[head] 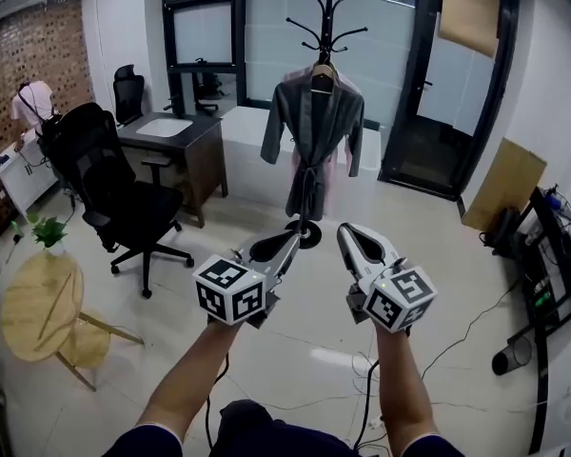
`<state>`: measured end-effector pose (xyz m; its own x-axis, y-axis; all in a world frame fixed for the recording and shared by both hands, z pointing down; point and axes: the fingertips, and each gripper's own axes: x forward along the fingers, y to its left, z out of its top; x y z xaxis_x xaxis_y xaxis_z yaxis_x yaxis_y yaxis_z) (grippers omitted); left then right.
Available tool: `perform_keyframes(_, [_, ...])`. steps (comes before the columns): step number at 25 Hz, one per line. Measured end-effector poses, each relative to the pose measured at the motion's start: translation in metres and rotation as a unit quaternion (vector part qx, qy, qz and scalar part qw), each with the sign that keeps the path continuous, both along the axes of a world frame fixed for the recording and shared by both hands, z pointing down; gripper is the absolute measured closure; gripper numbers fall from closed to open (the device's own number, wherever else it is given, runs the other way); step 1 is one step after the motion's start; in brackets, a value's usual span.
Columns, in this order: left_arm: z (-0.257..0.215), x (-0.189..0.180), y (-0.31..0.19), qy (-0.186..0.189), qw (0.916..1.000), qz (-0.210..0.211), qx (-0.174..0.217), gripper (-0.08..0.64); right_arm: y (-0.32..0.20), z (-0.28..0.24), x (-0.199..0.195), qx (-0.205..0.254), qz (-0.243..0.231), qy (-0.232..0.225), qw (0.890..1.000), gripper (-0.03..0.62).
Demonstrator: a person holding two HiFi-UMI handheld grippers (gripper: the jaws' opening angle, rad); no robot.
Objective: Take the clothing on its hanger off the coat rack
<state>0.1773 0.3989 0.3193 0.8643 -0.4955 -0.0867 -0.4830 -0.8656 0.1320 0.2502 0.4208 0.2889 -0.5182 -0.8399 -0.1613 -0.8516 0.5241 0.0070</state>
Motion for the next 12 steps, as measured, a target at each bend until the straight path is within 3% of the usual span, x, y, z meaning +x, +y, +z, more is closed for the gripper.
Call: perform_keyframes(12, [-0.001, 0.045, -0.086, 0.009, 0.9999, 0.014, 0.002, 0.548, -0.077, -0.001, 0.045, 0.005, 0.019, -0.003, 1.0, 0.592])
